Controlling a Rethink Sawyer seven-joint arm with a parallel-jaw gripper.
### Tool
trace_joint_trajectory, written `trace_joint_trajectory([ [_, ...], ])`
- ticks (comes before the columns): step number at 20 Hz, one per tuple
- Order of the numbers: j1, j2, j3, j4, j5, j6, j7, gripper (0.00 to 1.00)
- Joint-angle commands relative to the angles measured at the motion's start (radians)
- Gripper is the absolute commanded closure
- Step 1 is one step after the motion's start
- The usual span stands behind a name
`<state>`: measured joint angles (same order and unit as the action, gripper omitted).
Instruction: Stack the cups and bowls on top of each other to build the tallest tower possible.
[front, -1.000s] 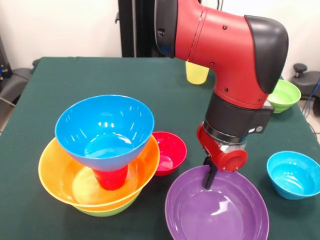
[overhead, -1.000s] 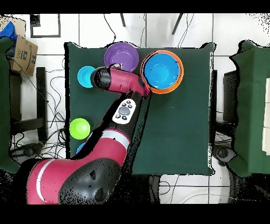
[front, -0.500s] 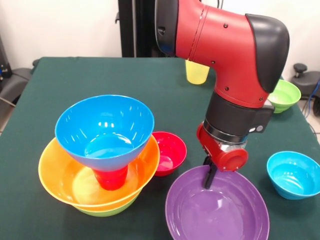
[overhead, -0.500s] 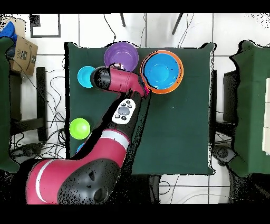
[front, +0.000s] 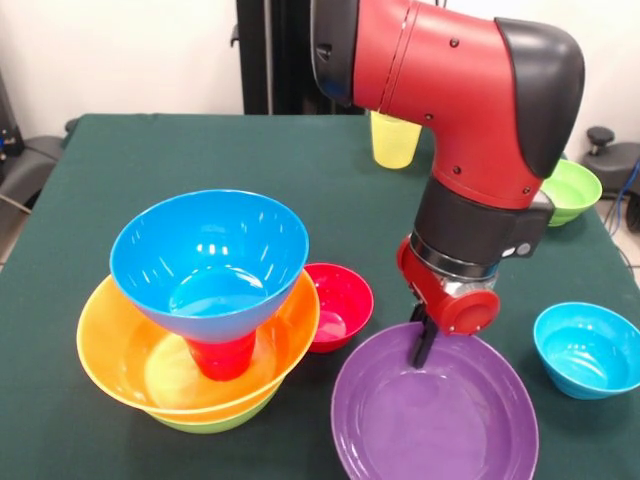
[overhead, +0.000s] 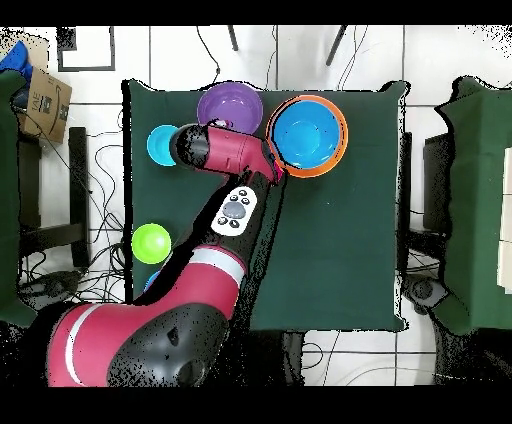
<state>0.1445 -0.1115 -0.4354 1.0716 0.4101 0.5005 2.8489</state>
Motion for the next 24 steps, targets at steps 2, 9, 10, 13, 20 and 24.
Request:
trace_joint_trajectory([
  [2, -0.006, -0.077, 0.131, 0.038, 0.019, 0.21, 0.057, 1.0],
  [9, -0.019, -0.201, 0.175, 0.107, 0.035, 0.325, 0.028, 1.0],
  [10, -0.019, -0.216, 0.177, 0.113, 0.036, 0.344, 0.028, 1.0],
  [13, -0.026, -0.249, 0.19, 0.124, 0.043, 0.383, 0.026, 1.0],
  [20, -0.034, -0.291, 0.226, 0.134, 0.071, 0.425, 0.026, 1.0],
  [24, -0.045, -0.321, 0.24, 0.147, 0.075, 0.451, 0.007, 1.0],
])
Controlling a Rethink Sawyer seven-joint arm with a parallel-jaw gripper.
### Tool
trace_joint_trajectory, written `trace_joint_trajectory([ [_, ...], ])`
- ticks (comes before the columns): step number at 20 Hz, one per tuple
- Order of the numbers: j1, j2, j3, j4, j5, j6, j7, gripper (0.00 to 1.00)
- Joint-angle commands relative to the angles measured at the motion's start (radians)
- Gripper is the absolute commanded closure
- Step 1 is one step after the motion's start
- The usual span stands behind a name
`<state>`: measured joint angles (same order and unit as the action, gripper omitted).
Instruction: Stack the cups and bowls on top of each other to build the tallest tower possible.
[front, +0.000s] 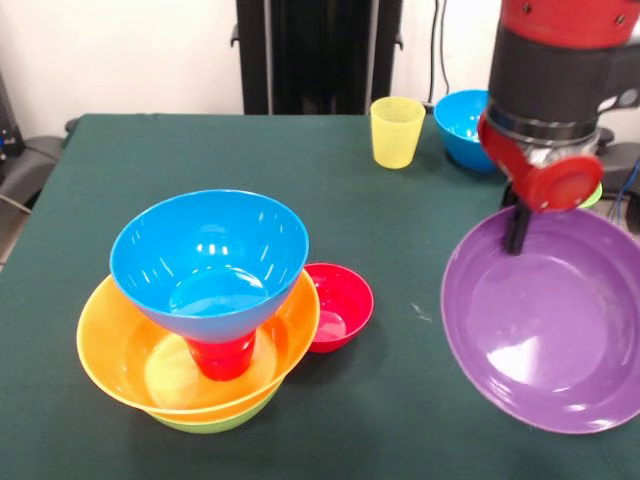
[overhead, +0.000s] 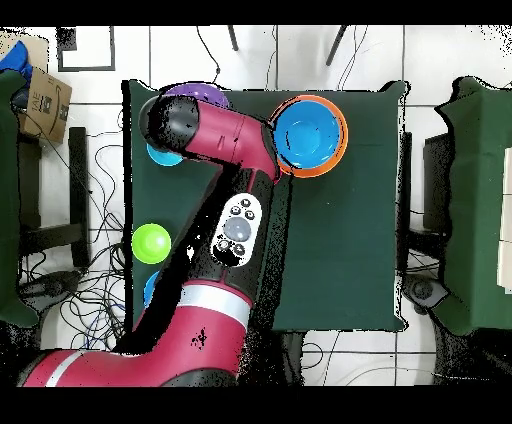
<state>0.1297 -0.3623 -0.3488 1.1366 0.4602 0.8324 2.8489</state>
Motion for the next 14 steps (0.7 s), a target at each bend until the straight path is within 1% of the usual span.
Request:
trace_joint_trajectory([
  [1, -0.033, -0.078, 0.155, 0.086, 0.023, 0.125, 0.004, 1.0],
  [4, -0.048, -0.113, 0.156, 0.097, 0.017, 0.166, -0.016, 1.0],
  [9, -0.071, -0.174, 0.166, 0.119, 0.005, 0.203, -0.062, 1.0],
  [11, -0.079, -0.201, 0.155, 0.102, -0.02, 0.251, -0.079, 1.0],
  [14, -0.1, -0.227, 0.138, 0.062, -0.069, 0.328, -0.132, 1.0],
])
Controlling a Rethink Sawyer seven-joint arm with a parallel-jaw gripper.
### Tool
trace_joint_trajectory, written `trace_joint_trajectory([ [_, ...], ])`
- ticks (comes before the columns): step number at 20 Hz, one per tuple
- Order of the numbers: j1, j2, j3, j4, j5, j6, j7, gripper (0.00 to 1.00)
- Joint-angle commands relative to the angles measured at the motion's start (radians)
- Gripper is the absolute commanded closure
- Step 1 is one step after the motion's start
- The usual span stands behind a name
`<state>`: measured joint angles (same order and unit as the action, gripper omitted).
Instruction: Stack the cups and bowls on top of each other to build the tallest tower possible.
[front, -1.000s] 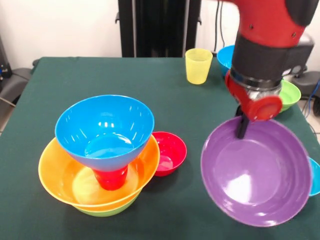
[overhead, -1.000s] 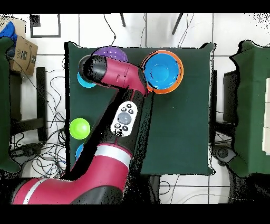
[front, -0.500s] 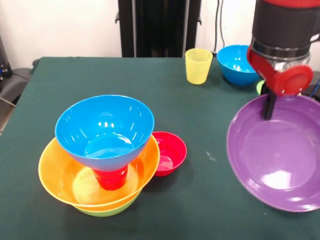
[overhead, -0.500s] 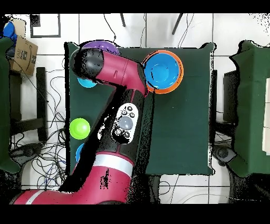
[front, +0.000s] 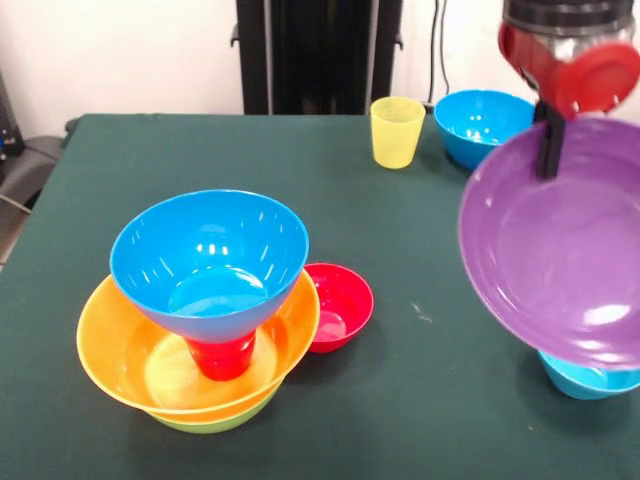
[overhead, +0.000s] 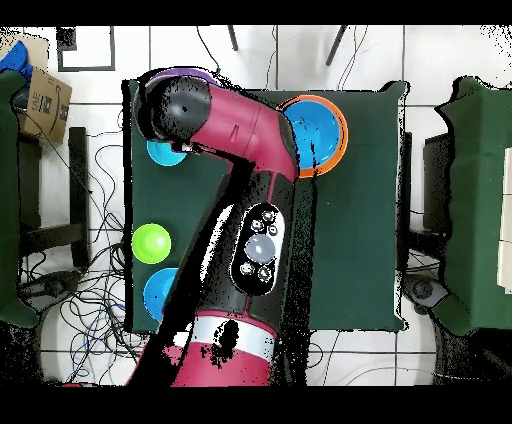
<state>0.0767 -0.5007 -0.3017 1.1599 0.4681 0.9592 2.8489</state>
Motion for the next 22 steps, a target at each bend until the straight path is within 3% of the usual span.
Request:
trace_joint_trajectory([
  [1, -0.052, -0.096, 0.088, 0.03, -0.088, 0.22, -0.146, 1.0],
  [5, -0.095, -0.124, 0.097, -0.022, -0.138, 0.321, -0.221, 1.0],
  [7, -0.13, -0.136, 0.124, -0.033, -0.166, 0.337, -0.31, 1.0],
  [10, -0.202, -0.164, 0.202, -0.016, -0.199, 0.281, -0.503, 1.0],
  [14, -0.287, -0.223, 0.307, 0.045, -0.191, 0.216, -0.677, 1.0],
  [17, -0.337, -0.258, 0.353, 0.054, -0.191, 0.222, -0.742, 1.0],
  [20, -0.382, -0.247, 0.388, 0.019, -0.2, 0.237, -0.798, 1.0],
  [22, -0.417, -0.25, 0.411, 0.057, -0.195, 0.188, -0.861, 1.0],
])
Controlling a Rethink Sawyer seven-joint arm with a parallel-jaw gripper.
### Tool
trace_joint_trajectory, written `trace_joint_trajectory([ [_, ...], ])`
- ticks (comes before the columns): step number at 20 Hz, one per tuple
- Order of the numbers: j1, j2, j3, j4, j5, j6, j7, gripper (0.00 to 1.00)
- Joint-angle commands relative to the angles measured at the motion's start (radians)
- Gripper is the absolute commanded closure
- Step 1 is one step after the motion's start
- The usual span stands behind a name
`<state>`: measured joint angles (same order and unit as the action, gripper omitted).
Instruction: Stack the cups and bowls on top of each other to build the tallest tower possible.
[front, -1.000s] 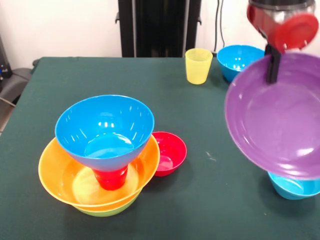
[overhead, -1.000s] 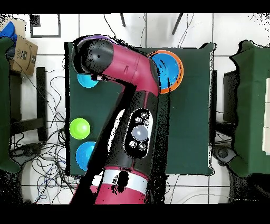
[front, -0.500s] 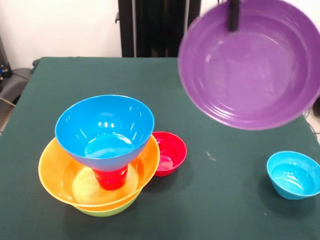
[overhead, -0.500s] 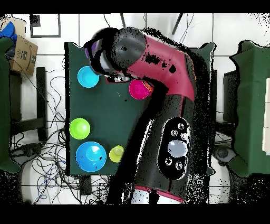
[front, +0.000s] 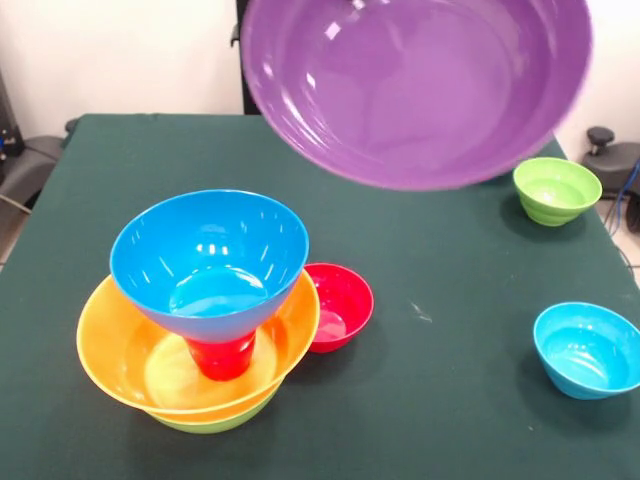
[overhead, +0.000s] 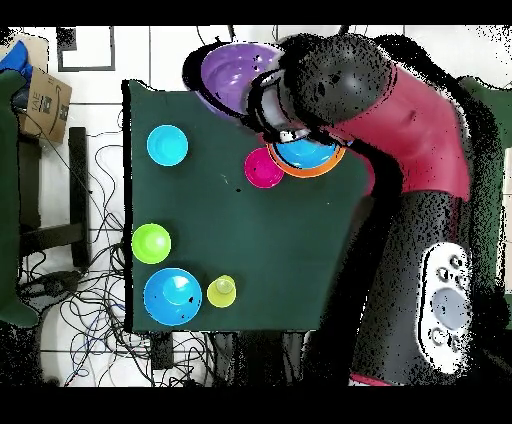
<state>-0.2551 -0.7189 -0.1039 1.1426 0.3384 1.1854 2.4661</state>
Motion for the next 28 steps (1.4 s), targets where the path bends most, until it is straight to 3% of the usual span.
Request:
trace_joint_trajectory([
  [1, -0.108, -0.039, 0.219, 0.109, -0.062, -0.066, -0.514, 1.0],
  [4, -0.155, -0.036, 0.244, 0.159, -0.073, -0.146, -0.605, 1.0],
  [9, -0.178, -0.038, 0.258, 0.171, -0.09, -0.167, -0.645, 1.0],
  [15, -0.221, -0.044, 0.294, 0.238, -0.121, -0.315, -0.712, 1.0],
  [22, -0.282, -0.03, 0.369, 0.329, -0.247, -0.562, -0.738, 1.0],
  [28, -0.308, -0.026, 0.406, 0.366, -0.346, -0.63, -0.678, 1.0],
])
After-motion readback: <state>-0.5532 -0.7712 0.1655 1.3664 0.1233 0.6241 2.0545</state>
